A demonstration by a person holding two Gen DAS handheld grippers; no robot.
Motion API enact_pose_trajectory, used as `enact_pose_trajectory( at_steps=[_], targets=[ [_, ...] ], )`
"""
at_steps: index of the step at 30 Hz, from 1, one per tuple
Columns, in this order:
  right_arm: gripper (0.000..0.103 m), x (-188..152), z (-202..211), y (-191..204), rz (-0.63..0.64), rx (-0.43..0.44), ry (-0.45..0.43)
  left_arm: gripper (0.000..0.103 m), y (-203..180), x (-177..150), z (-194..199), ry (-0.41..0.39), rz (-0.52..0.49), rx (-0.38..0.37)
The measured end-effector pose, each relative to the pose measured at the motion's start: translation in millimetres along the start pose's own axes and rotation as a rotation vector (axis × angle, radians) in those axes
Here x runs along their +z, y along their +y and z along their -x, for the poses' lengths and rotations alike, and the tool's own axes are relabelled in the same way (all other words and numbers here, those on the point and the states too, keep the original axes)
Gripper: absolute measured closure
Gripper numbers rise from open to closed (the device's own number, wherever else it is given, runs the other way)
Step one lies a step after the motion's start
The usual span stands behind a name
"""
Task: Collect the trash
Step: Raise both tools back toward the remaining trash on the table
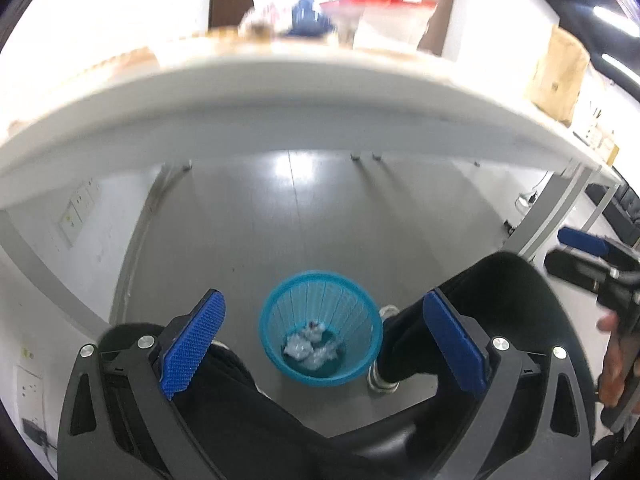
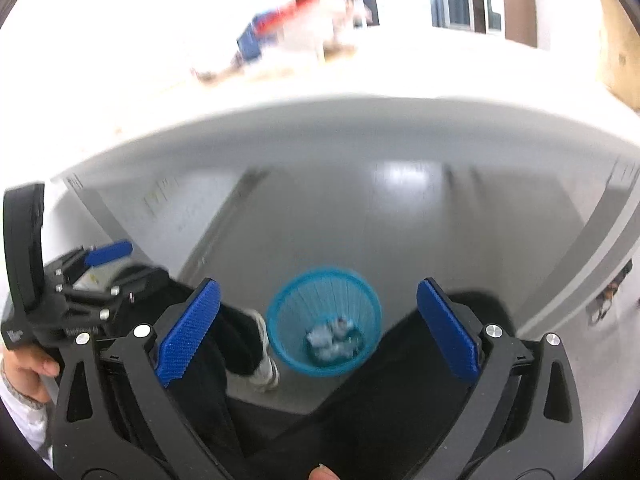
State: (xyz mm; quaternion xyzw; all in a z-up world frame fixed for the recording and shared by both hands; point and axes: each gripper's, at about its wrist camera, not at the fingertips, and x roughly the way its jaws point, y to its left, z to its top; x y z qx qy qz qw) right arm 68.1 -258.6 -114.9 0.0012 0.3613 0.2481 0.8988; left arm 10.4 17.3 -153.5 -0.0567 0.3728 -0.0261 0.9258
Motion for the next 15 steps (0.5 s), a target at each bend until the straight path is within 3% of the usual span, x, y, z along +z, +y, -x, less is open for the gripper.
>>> enact_pose_trajectory(
  at_steps=[6, 10, 15],
  targets=[
    [0.009, 46.4, 35.1, 5.9, 0.014, 0.021, -0.118, 0.006, 1.9, 28.5, 36.4, -0.076, 0.024, -0.018],
    [0.009, 73.5, 45.0, 10.9, 0.045, 0.018, -0.162, 0.006, -3.1, 51.1, 59.3, -0.194, -0.013, 0.015],
    [0.009, 103.9, 48.8, 7.2, 0.023, 0.046, -0.198, 0.006, 1.3, 85.9, 72.0, -0.267, -0.016, 0.02]
  ],
)
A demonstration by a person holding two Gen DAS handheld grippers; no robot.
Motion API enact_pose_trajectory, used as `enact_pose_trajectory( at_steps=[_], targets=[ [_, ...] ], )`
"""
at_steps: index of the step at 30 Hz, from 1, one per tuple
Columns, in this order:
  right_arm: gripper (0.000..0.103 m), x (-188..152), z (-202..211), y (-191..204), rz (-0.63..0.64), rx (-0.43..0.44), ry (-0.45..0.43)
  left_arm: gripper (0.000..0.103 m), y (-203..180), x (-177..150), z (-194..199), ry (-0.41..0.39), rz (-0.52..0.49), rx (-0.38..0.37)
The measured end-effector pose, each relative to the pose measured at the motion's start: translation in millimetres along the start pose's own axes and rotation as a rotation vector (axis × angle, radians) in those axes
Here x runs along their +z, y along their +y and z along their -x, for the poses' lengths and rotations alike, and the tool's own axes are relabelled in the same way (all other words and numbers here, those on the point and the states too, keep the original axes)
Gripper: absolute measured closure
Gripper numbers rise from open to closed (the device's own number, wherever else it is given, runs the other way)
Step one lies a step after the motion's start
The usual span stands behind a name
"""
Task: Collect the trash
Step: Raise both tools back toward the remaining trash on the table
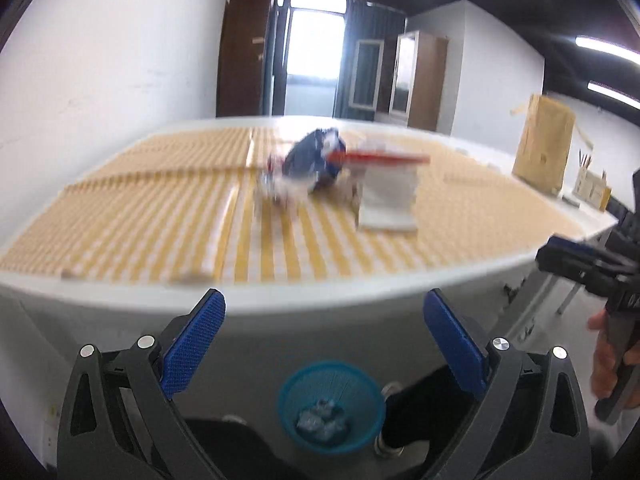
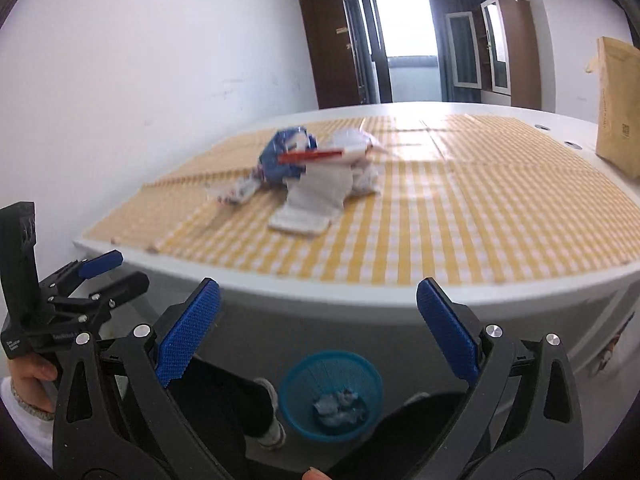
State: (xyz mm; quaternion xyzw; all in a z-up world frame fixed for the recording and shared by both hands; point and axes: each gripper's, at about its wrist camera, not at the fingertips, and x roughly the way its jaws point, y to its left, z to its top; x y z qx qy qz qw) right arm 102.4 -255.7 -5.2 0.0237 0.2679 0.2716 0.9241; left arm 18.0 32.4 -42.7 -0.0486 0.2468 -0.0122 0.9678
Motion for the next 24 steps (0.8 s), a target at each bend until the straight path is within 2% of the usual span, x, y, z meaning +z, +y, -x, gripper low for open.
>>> enact_pose_trajectory(
  at_steps=[3, 9, 14, 19, 24],
  targets=[
    [0.011, 15.7, -8.3, -1.4, -0.007, 0.026, -0.006, 0.006, 2.0, 18.2, -8.4, -0.019, -0.009, 0.006],
    [0.015, 43.7, -25.0, -7.0, -0.018, 0.051, 0.006, 0.006, 1.5, 41.3, -26.1, -0.007, -0.006, -0.002],
    [0.021, 63.1, -48.8, -14.9, -0.04, 0.069, 0.031, 0.006, 1.9, 53.3, -52.2, 0.025, -0.021, 0.048],
    [0.023, 82.2, -75.0, -21.0, -0.051, 0.079, 0.058, 0.007, 16.9, 64.4, -78.8, 0.065, 0.035, 0.048],
    [0.029, 98.2, -100.5, -34.7, -0.11, 0.087, 0.083, 0.014, 22.8, 72.7, -98.5, 0.088, 0.058, 0.055]
  ],
)
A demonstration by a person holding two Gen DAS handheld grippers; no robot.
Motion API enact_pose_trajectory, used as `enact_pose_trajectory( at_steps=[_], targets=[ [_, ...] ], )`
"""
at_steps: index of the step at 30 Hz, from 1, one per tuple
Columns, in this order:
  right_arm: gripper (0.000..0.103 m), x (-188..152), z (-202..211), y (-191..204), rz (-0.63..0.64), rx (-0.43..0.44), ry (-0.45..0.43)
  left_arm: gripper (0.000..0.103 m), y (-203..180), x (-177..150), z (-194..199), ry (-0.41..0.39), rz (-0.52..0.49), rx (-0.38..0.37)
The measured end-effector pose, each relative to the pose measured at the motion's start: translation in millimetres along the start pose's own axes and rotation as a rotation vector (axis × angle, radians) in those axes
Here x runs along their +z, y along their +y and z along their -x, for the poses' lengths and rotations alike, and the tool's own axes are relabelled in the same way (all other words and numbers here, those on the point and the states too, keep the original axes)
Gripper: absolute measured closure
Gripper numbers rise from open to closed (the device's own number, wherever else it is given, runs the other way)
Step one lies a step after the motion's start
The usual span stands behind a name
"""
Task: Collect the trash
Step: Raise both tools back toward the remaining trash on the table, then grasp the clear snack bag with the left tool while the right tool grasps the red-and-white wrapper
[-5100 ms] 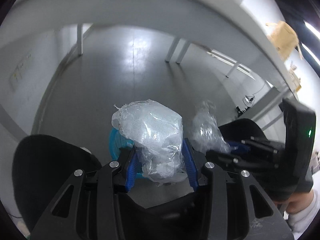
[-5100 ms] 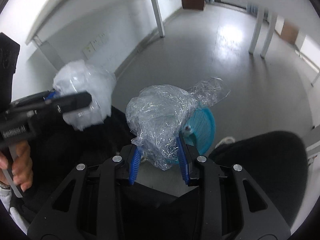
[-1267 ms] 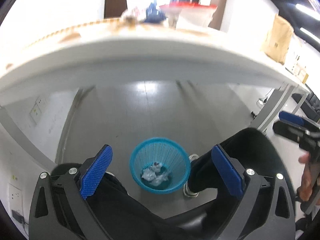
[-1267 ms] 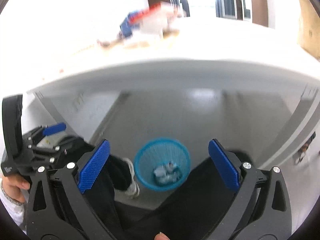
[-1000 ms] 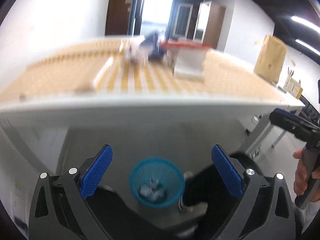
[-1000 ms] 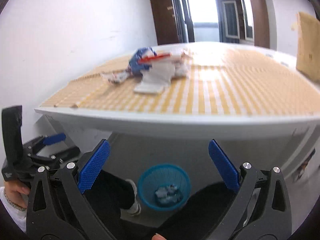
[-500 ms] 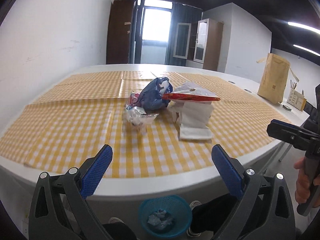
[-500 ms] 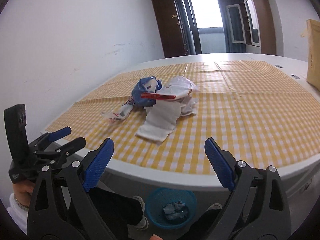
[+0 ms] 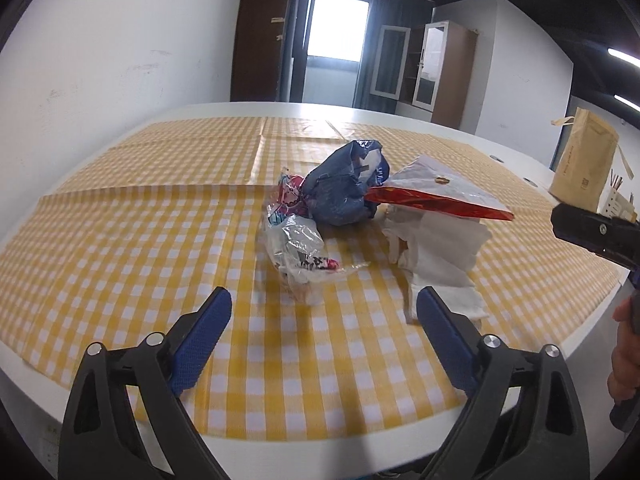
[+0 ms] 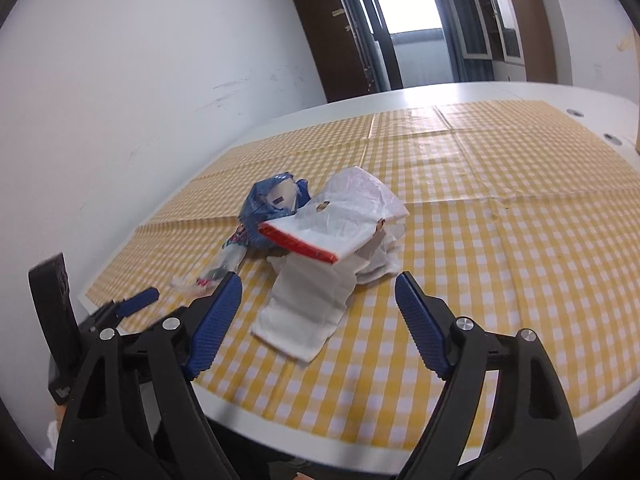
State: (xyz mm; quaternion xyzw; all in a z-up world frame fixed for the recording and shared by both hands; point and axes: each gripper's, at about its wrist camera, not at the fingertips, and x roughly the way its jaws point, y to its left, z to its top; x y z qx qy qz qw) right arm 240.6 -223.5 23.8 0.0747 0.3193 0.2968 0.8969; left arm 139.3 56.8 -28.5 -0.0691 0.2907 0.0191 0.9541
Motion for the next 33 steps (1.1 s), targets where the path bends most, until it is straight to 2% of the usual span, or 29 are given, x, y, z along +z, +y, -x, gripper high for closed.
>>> enact_pose_trajectory(
  at_steps=[4, 5, 9, 12, 13, 14, 19, 23, 26, 33],
  targets=[
    [0.035, 14.4, -22.5, -17.3, -0.081, 0.034, 0.038, 0.023, 0.0, 2.1, -13.7, 0.022, 0.002, 0.03],
    [0.04, 16.1, -26.2, -19.5, -0.093, 0.042, 0.044, 0.026, 1.0, 2.5, -17.2, 0.029, 0.009, 0.031],
    [0.046, 22.9, -45.7, -22.9, -0.12, 0.063, 0.085, 0.037, 4.4, 5.8, -27.8, 0.049, 0.031, 0.025],
    [0.05, 26.2, -55.2, -26.4, -0.155, 0.08, 0.112, 0.05, 6.4, 5.7, -30.5, 0.056, 0.035, 0.026],
    [0.054, 27.5, -58.9, -26.4, -0.158, 0.089, 0.124, 0.063, 7.5, 5.0, -31.4, 0.06, 0.037, 0.028],
    [0.058, 28.4, -60.9, -26.5, -0.159, 0.093, 0.131, 0.07, 8.4, 4.5, -32.8, 0.067, 0.039, 0.027],
    [0.079, 30.3, -64.6, -24.6, -0.155, 0.086, 0.141, 0.078, 13.7, 3.4, -30.5, 0.049, 0.056, -0.005],
    [0.094, 32.9, -60.4, -23.4, -0.141, 0.081, 0.119, 0.079, 13.1, 2.4, -19.5, 0.019, 0.055, -0.014],
    [0.1, 33.8, -52.6, -25.1, -0.139, 0.069, 0.093, 0.085, 12.4, 1.4, -11.5, 0.0, 0.053, -0.01],
    [0.101, 38.2, -20.9, -12.0, -0.074, 0.066, 0.003, 0.087, 19.0, 3.5, 10.1, -0.051, 0.084, -0.005]
  ],
)
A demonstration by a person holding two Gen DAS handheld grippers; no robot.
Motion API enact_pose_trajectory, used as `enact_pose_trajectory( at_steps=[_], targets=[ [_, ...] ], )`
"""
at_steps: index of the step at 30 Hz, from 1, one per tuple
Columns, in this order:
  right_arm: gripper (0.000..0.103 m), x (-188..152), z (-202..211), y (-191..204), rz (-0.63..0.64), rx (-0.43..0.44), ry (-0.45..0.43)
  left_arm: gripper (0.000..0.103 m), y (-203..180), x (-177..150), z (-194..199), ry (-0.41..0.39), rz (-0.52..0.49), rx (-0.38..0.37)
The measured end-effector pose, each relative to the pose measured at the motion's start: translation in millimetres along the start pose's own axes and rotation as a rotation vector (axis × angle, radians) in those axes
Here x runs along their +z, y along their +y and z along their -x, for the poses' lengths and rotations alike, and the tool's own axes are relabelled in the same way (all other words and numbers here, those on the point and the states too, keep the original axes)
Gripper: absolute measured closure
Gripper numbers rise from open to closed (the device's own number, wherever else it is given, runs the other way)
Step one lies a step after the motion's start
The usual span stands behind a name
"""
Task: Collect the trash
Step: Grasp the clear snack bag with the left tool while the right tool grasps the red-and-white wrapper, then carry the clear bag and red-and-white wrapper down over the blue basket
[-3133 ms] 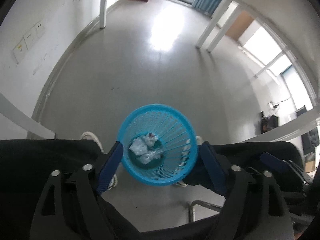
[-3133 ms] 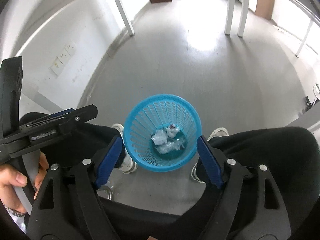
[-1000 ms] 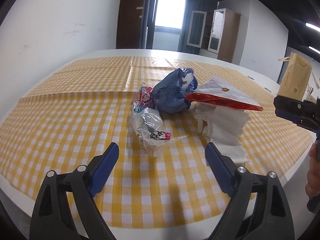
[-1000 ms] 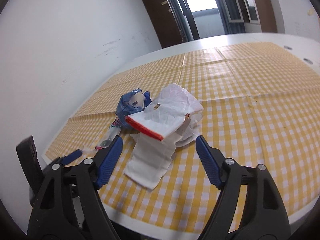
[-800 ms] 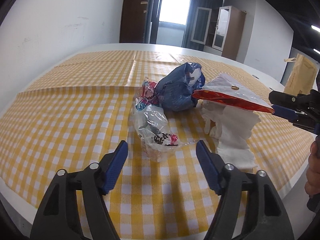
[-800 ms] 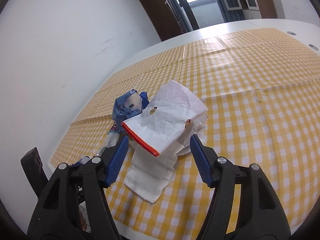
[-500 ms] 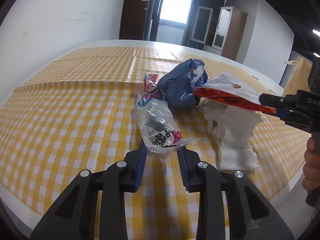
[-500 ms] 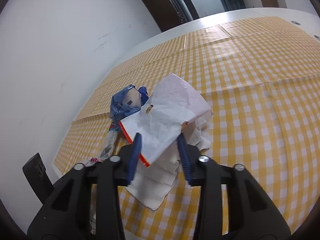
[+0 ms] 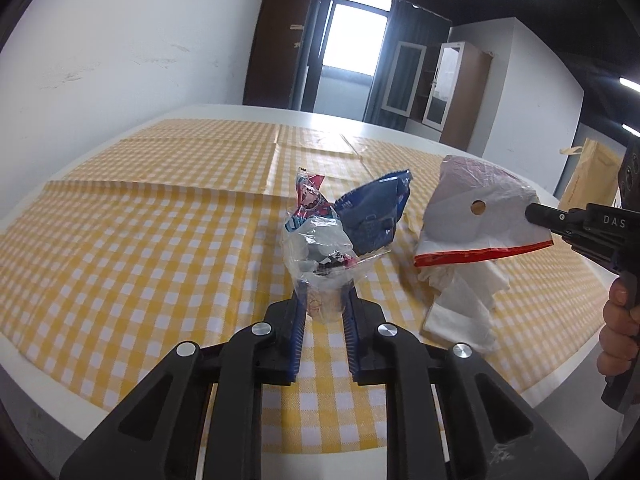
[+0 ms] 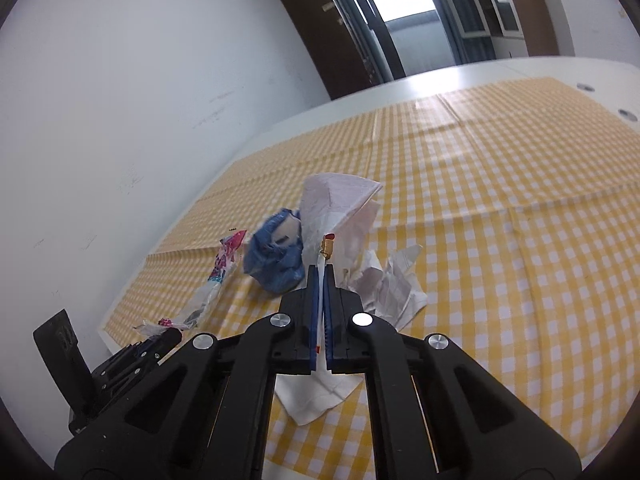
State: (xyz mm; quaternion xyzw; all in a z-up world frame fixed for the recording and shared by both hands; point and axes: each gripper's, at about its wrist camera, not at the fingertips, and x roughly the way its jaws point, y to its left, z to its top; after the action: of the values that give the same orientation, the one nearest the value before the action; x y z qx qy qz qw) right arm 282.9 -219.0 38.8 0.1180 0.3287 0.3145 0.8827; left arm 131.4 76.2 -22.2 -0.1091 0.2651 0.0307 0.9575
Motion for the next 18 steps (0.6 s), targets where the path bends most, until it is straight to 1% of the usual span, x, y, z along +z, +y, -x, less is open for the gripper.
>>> enact_pose_trajectory(
  at_steps=[2, 9, 12, 18],
  targets=[
    [0.101, -0.4, 11.0, 8.6, 0.034, -0.018, -0.028, 0.087, -0.4, 2.0, 9.4, -0.018, 0.001, -0.003],
    [0.101, -11.2, 49.3, 30.8, 0.126, -0.038, -0.105, 0.087, -4.6, -3.1, 47.9, -0.066, 0.001, -0.026],
    [0.102, -18.4, 69.3, 42.8, 0.166, -0.08, -0.152, 0.087, -11.3, -9.6, 64.5, -0.067, -0.018, -0.024],
    [0.102, -34.9, 99.4, 62.5, 0.222, -0.095, -0.186, 0.087, -20.3, -22.7, 91.8, -0.071, -0.039, -0.04]
  ],
)
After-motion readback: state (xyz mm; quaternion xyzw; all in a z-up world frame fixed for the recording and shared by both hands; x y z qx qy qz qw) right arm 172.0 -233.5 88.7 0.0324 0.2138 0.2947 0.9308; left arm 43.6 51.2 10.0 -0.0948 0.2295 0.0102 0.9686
